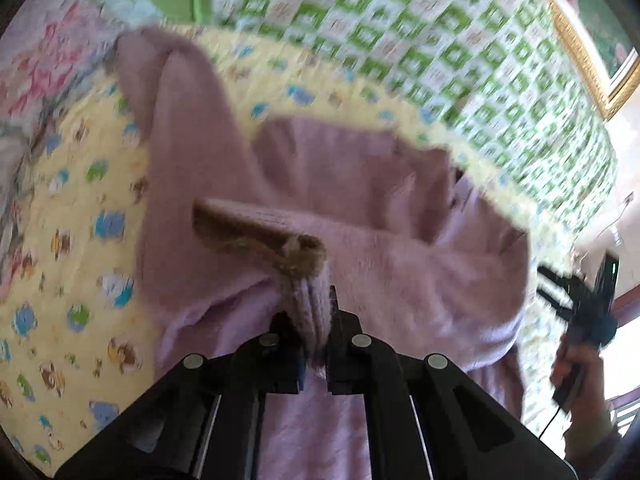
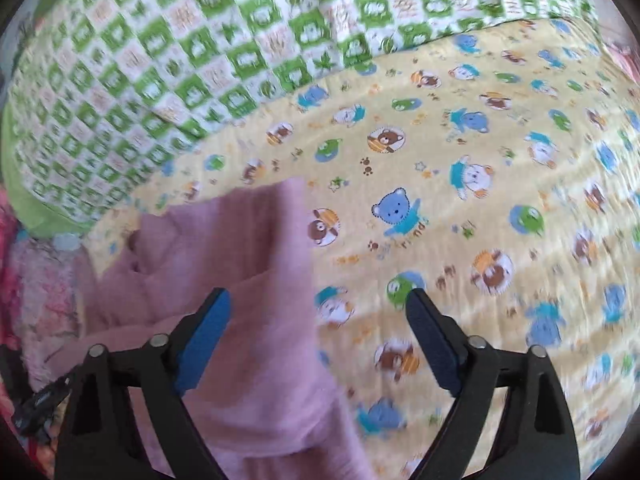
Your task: Fold small clothes
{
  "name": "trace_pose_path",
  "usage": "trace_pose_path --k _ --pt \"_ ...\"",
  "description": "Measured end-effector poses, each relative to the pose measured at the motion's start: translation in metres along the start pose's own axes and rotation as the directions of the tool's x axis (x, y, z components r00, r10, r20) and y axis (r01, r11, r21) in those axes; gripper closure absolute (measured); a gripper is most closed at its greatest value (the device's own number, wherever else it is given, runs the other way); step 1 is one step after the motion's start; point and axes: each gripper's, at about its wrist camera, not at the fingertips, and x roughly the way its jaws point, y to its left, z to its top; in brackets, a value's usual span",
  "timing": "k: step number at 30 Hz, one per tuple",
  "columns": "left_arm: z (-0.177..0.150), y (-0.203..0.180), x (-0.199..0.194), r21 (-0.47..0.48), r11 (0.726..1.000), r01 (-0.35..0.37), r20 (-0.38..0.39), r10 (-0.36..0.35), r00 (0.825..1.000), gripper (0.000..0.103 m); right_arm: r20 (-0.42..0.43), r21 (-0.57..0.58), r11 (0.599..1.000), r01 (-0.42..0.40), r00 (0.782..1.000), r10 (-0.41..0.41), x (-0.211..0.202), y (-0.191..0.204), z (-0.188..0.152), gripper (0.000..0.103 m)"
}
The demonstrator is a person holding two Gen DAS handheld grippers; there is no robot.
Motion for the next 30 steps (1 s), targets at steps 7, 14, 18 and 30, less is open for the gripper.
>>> trace_pose_path --k 7,14,18,30 --pt "-0.008 -0.021 0.018 0.041 0.999 -0.004 -0.005 0.005 1.0 0.099 -0.152 -0.071 0.996 -0.045 0.988 0.034 0.047 0.014 -0.003 0.094" --pt "0.008 -0.079 0.06 0.149 0.988 0.038 0.008 -0.04 0.999 0.098 -0.03 -0.023 0.999 0.033 0.999 -0.033 0.015 -0.044 0.044 0.095" --pt "-0.001 -0.087 0.098 0.254 0.965 -0.06 -0.01 0.065 0.998 0.098 -0.053 -0.019 0.998 0.063 0.997 -0.063 0.024 -0.065 0.044 0.101" --pt "-0.037 -0.048 0.087 0.197 0.977 -0.086 -0.049 0.097 0.994 0.093 0.008 -0.125 0.984 -0.126 0.992 0.128 -0.023 0.021 -0.021 0.063"
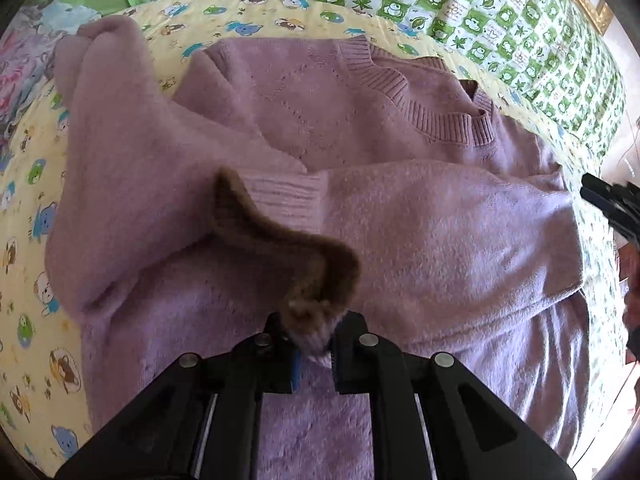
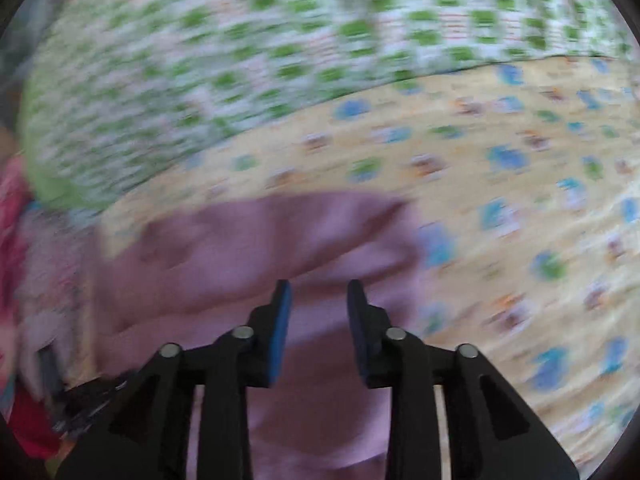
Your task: Fold small clothes
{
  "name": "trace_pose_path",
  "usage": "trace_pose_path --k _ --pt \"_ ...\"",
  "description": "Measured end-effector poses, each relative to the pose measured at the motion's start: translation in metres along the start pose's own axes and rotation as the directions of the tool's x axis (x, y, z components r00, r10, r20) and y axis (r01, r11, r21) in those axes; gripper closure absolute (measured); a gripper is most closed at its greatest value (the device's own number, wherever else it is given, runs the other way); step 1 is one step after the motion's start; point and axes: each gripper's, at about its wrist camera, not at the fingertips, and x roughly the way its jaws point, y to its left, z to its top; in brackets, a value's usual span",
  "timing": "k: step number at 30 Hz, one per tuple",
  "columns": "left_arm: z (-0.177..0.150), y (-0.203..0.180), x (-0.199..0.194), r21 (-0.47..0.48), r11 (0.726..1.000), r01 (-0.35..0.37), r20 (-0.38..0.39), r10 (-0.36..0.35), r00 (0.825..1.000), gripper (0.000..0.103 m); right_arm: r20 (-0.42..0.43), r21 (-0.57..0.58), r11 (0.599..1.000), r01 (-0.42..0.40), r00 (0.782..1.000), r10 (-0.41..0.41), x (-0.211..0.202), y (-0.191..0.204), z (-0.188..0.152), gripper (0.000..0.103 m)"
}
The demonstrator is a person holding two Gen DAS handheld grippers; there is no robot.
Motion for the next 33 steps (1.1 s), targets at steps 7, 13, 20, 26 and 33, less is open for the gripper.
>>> trace_pose_path --k 7,13,20,26,33 --pt "-0.015 0.008 -0.01 -0.004 1.0 -0.016 -0.009 0.016 1.0 0.09 -0.135 0.101 0.981 0.168 0.979 -0.153 0.031 -0.038 -0.034 0.06" --pt "-0.026 0.024 -0.035 -0.039 0.999 -0.037 -0.011 0.037 0.999 0.083 -0.046 0.082 0.993 0.088 0.995 -0.084 -0.001 -0.014 -0.022 0.057" --pt "-0.017 0.064 -0.079 -0.149 0.988 -0.046 0.039 0.052 0.998 0.064 -0.059 0.058 0.998 -0.011 0.998 0.015 0.007 0.023 -0.015 0.057" --pt "0.002 0.119 -0.094 -0.318 0.947 -0.043 0.066 0.068 0.995 0.042 -0.121 -0.045 0.989 -0.138 0.984 0.132 0.031 0.086 -0.01 0.057" --pt "0.025 0.166 -0.07 -0.459 0.887 0.049 0.027 -0.041 0.999 0.04 -0.183 -0.194 0.941 -0.279 0.952 0.244 0.065 0.178 0.013 0.048"
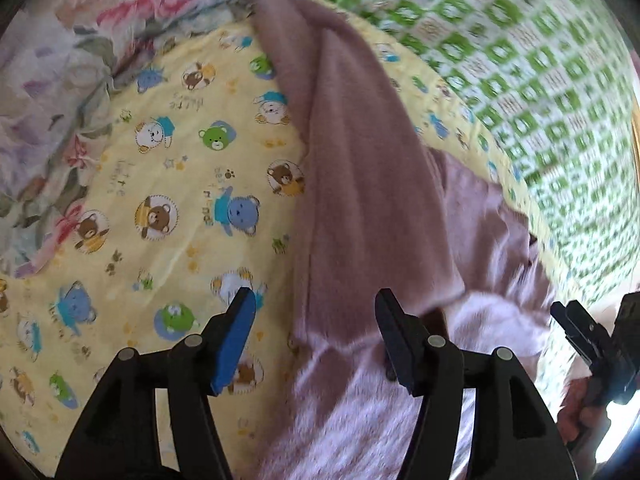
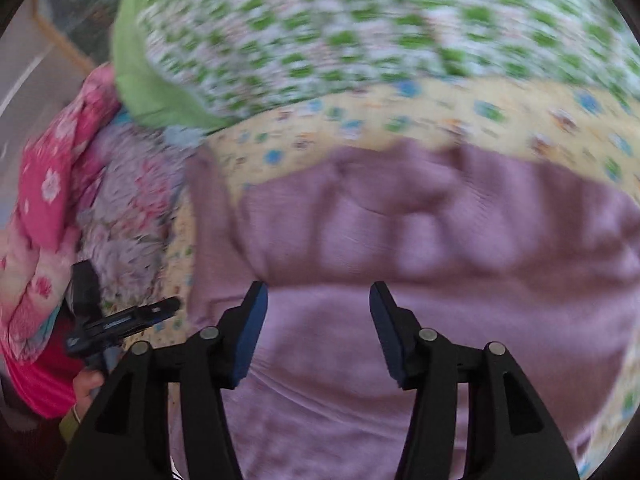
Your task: Fold small clothes
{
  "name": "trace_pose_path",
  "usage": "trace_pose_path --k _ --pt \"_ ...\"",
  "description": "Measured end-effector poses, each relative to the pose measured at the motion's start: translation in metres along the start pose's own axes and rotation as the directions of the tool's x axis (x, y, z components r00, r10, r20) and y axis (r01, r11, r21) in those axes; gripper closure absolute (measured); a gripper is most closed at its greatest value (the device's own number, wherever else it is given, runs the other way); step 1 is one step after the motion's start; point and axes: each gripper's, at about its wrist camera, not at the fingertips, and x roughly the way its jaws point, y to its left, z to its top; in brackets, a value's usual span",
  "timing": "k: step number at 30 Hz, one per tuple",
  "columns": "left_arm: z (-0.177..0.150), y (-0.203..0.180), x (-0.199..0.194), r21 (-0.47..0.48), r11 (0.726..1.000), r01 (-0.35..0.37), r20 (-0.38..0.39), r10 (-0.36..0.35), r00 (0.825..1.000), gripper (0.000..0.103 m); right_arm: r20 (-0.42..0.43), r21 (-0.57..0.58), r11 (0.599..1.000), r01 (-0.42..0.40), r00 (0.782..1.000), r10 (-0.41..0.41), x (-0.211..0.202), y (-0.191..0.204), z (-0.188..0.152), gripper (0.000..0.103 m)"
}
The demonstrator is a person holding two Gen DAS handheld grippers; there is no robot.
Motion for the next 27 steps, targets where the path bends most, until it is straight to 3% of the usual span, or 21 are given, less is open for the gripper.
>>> trace_pose_path --k 6,10,13,14,15,16,17,20,22,24,25,27 --pt "0.076 0.014 0.018 -0.109 0.993 0.039 0.032 -0.036 0.999 0.036 -0.018 -0.028 0.999 -0.045 0.999 0.044 0.01 0.024 0.002 0.047" --pt "0.141 -0.002 0.042 -0.085 0.996 -0.015 0.034 0.018 0.999 0.031 -0.047 0.008 1.0 -0.026 0.999 0.026 0.009 0.012 -0.015 0.046" --pt "0.182 -0.019 0.068 -0.061 0.996 -0.069 -0.009 0.068 0.998 0.028 -0.078 0.057 0.998 0.006 0.997 -0.001 0.006 -0.01 -0.032 0.046" --pt "0.189 -0.024 0.075 -0.05 0.994 -0.092 -0.022 0.091 0.996 0.03 -0.084 0.07 0.997 0.018 0.996 -0.012 0.005 -0.016 -0.035 0.046" --pt "0.193 -0.03 0.081 -0.029 0.991 -0.132 -0.019 0.132 0.991 0.053 -0.085 0.087 0.996 0.029 0.996 -0.021 0.002 -0.024 -0.039 0.046" --pt "0.194 -0.039 0.082 0.006 0.985 -0.174 0.007 0.174 0.985 0.1 -0.082 0.109 0.993 0.042 0.996 -0.033 -0.003 -0.034 -0.043 0.046" --pt "0.193 -0.047 0.081 0.035 0.984 -0.177 0.015 0.177 0.984 0.096 -0.077 0.121 0.991 0.051 0.996 -0.042 -0.008 -0.04 -0.045 0.046" --pt "0.176 -0.081 0.052 0.141 0.98 -0.14 0.113 0.125 0.986 0.097 -0.036 0.168 0.983 0.076 0.997 -0.071 -0.028 -0.06 -0.049 0.046" --pt "0.151 -0.12 0.018 0.252 0.964 -0.081 0.174 0.037 0.984 0.098 0.004 0.203 0.975 0.095 0.995 -0.098 -0.043 -0.072 -0.049 0.046" --pt "0.115 -0.166 -0.018 0.382 0.923 -0.034 0.217 -0.054 0.975 0.097 0.05 0.241 0.964 0.115 0.99 -0.131 -0.058 -0.081 -0.049 0.046" --pt "0.085 -0.194 -0.034 0.472 0.882 -0.011 0.224 -0.108 0.968 0.097 0.075 0.269 0.955 0.125 0.986 -0.15 -0.067 -0.086 -0.05 0.046" --pt "0.035 -0.232 -0.042 0.597 0.801 0.045 0.169 -0.18 0.969 0.092 0.101 0.321 0.936 0.143 0.978 -0.184 -0.078 -0.096 -0.053 0.046"
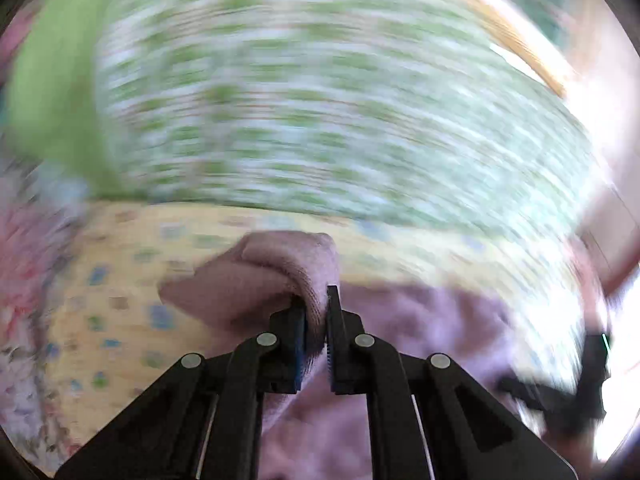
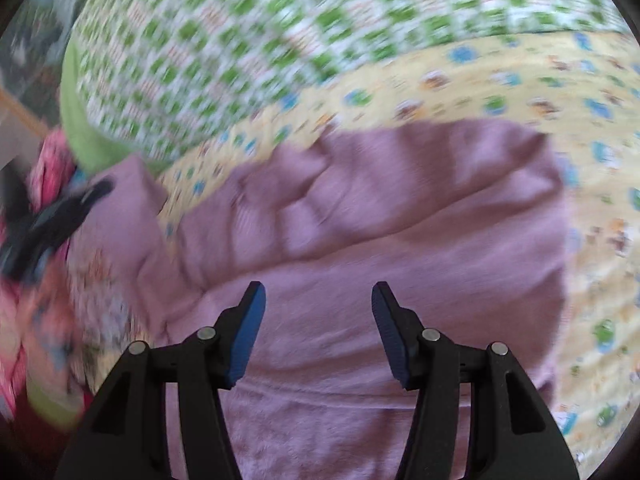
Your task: Fold small clothes
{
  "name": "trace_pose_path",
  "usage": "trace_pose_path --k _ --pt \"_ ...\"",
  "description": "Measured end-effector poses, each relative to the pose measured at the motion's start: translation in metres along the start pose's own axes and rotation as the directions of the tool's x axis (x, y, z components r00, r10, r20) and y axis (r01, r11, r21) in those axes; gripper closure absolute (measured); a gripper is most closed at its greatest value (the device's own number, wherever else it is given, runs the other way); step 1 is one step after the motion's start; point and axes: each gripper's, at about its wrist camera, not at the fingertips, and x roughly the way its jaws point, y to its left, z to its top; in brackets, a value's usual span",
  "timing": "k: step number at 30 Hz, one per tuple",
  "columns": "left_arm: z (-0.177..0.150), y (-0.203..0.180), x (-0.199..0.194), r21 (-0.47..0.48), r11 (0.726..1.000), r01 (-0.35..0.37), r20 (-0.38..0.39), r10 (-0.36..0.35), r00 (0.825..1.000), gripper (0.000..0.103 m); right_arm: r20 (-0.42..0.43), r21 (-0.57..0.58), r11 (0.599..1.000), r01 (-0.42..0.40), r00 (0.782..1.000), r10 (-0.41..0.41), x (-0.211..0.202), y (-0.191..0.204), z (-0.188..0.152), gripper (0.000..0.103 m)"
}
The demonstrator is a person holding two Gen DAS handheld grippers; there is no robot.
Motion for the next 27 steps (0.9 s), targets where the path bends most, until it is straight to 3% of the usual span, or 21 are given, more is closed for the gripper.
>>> trace_pose_path --k 2,3,7,9,10,14,17,21,24,27 --pt "-0.031 -0.056 0.01 0.128 0.989 0.073 -0.071 -0.064 0.995 0.079 0.015 0.054 0.998 0.018 1.0 -0.019 -0.008 -0.013 0.0 0.046" --pt "-0.054 -0.082 0.022 0.203 0.976 0.078 -0.12 -0.054 0.991 0.068 0.016 0.071 0.997 0.024 1.0 -0.025 -0.011 -0.017 -0.001 0.046" --pt "-0.113 -0.118 0.047 0.32 0.945 0.073 -0.238 0.005 0.971 0.064 0.001 0.078 0.996 0.052 0.999 -0.052 -0.02 -0.028 -0.009 0.046" --pt "-0.135 -0.106 0.041 0.308 0.949 0.069 -0.258 0.013 0.966 0.063 -0.007 0.072 0.996 0.052 0.999 -0.052 -0.022 -0.029 -0.014 0.042" --pt "-0.143 -0.098 0.034 0.308 0.95 0.051 -0.255 0.03 0.967 0.056 -0.013 0.07 0.997 0.046 0.999 -0.045 -0.021 -0.029 -0.017 0.036" --pt "-0.161 -0.051 0.014 0.306 0.947 -0.1 -0.218 0.172 0.961 0.047 -0.029 0.06 0.998 0.022 0.999 -0.02 -0.012 -0.024 -0.022 0.033" --pt "-0.173 -0.007 0.006 0.289 0.933 -0.215 -0.217 0.283 0.934 0.046 -0.034 0.065 0.997 0.035 0.999 -0.033 -0.002 -0.027 -0.02 0.033" --pt "-0.188 0.036 0.015 0.286 0.898 -0.334 -0.242 0.405 0.882 0.046 -0.093 0.093 0.996 0.012 0.996 -0.003 0.024 -0.042 -0.015 0.033" --pt "-0.194 0.058 0.02 0.246 0.882 -0.401 -0.253 0.458 0.852 0.046 -0.129 0.096 0.995 0.005 0.992 0.007 0.041 -0.046 -0.017 0.033" --pt "-0.189 0.066 0.028 0.205 0.874 -0.441 -0.264 0.483 0.835 0.045 -0.134 0.103 0.995 0.011 0.991 0.003 0.055 -0.046 -0.021 0.033"
